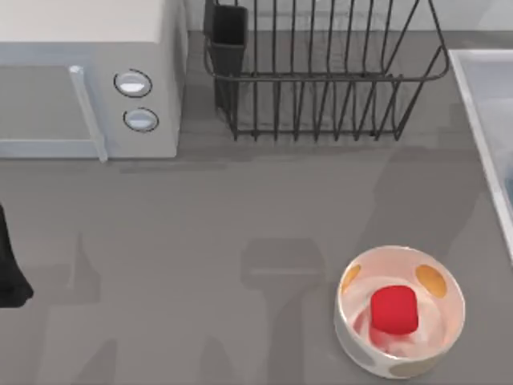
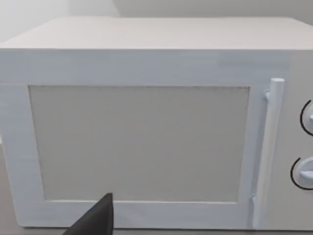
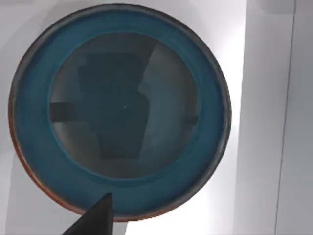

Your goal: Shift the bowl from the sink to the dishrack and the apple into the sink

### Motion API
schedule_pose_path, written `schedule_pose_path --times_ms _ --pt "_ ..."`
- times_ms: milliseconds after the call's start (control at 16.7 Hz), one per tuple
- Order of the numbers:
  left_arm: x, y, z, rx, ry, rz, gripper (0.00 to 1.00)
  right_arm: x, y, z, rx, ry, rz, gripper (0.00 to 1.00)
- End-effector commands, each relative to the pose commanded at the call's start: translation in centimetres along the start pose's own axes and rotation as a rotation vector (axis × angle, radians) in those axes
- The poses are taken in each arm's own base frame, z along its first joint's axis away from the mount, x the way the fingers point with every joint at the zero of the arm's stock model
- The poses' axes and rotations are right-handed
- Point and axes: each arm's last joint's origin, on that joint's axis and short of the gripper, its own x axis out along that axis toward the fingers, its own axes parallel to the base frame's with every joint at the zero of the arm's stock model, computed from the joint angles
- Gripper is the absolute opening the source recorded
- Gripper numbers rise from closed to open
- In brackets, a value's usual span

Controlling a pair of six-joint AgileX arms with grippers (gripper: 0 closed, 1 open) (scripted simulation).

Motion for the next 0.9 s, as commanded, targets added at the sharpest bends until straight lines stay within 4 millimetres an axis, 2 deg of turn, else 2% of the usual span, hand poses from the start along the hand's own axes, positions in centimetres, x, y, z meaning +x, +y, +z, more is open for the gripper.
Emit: schedule_pose_path --times_ms 240,660,780,900 --pt "0.0 0.0 0.0 0.0 0.0 0.0 1.0 4.1 -1.6 0.3 0.013 0.086 0.031 1.0" --pt "0.0 0.0 0.0 0.0 0.0 0.0 1.0 4.7 -1.6 0.4 0.011 0.097 0.035 1.0" --pt "0.0 0.0 0.0 0.0 0.0 0.0 1.0 6.2 -1.7 0.3 0.015 0.098 0.035 1.0" --pt "0.0 0.0 0.0 0.0 0.0 0.0 1.0 8.7 -1.7 0.2 0.015 0.095 0.034 1.0"
